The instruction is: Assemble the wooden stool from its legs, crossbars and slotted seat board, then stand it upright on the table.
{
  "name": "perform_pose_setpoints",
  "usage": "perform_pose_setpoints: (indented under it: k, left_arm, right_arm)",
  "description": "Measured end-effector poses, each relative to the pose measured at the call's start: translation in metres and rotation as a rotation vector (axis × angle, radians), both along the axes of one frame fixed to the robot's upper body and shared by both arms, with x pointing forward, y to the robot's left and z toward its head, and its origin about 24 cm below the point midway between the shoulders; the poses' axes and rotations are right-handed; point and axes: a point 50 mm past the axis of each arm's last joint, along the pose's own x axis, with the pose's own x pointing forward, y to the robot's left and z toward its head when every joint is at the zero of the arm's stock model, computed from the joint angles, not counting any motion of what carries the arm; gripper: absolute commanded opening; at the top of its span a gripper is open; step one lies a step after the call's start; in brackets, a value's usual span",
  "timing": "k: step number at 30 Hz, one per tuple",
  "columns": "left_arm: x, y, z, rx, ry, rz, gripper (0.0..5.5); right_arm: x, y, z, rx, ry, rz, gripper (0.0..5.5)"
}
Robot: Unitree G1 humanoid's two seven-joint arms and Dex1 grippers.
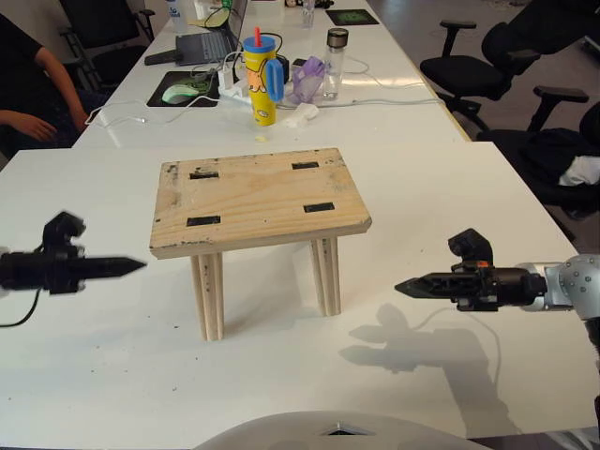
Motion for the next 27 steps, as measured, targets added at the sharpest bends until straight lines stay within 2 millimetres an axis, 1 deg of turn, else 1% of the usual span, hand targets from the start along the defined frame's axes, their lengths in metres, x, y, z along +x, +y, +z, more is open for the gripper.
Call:
perform_pose_setpoints:
  k: [2, 3, 4, 5, 10, 12, 13, 14, 15, 16, 17, 19, 21, 22, 23, 25, 27]
  left_arm:
    - [-0.016, 0.011, -0.013, 0.178, 0.030, -0.113, 2.18]
    - [-0.023, 0.011, -0.017, 0.246, 0.035, -0.202, 2.04]
    - [-0.027, 0.003, -0.016, 0.264, 0.022, -0.306, 1.85]
    - [-0.028, -0.007, -0.013, 0.240, 0.005, -0.367, 1.66]
    - [-0.034, -0.076, 0.006, -0.031, -0.112, -0.621, 0.87]
    - [-0.039, -0.105, 0.019, -0.109, -0.177, -0.712, 0.60]
    - [-0.040, -0.119, 0.026, -0.112, -0.235, -0.751, 0.45]
    - [-0.039, -0.125, 0.028, -0.107, -0.275, -0.762, 0.31]
    - [-0.036, -0.128, 0.024, -0.073, -0.319, -0.754, 0.18]
    - [-0.034, -0.128, 0.020, -0.049, -0.337, -0.737, 0.03]
    - [-0.032, -0.128, 0.016, -0.027, -0.350, -0.726, 0.01]
    - [-0.019, -0.126, 0.007, 0.052, -0.406, -0.691, 0.01]
    - [0.001, -0.122, -0.004, 0.144, -0.468, -0.640, 0.01]
    - [0.014, -0.122, -0.010, 0.163, -0.505, -0.612, 0.01]
    - [0.025, -0.123, -0.014, 0.182, -0.541, -0.586, 0.01]
    - [0.052, -0.125, -0.024, 0.247, -0.615, -0.480, 0.01]
    - [0.085, -0.132, -0.029, 0.313, -0.713, -0.337, 0.01]
  right_arm:
    - [-0.002, 0.003, -0.005, -0.072, -0.077, 0.013, 2.08]
    - [-0.005, 0.006, -0.007, -0.114, -0.132, 0.030, 1.93]
    - [-0.008, 0.010, -0.010, -0.160, -0.192, 0.053, 1.74]
    - [-0.010, 0.014, -0.013, -0.186, -0.233, 0.076, 1.53]
    - [-0.021, 0.043, -0.021, -0.252, -0.420, 0.250, 0.71]
    - [-0.023, 0.060, -0.024, -0.236, -0.507, 0.334, 0.43]
    - [-0.020, 0.071, -0.025, -0.227, -0.578, 0.371, 0.28]
    - [-0.016, 0.077, -0.024, -0.221, -0.626, 0.381, 0.14]
    - [-0.007, 0.083, -0.023, -0.229, -0.697, 0.385, 0.02]
    - [0.000, 0.086, -0.022, -0.239, -0.738, 0.387, 0.00]
    - [0.005, 0.089, -0.023, -0.245, -0.766, 0.388, 0.00]
    - [0.025, 0.096, -0.028, -0.273, -0.837, 0.381, 0.00]
    - [0.050, 0.102, -0.032, -0.317, -0.901, 0.322, 0.00]
    - [0.064, 0.104, -0.033, -0.369, -0.949, 0.274, 0.00]
    - [0.075, 0.104, -0.034, -0.414, -0.985, 0.239, 0.00]
    - [0.095, 0.107, -0.032, -0.484, -1.061, 0.165, 0.00]
    - [0.118, 0.111, -0.028, -0.566, -1.134, 0.067, 0.00]
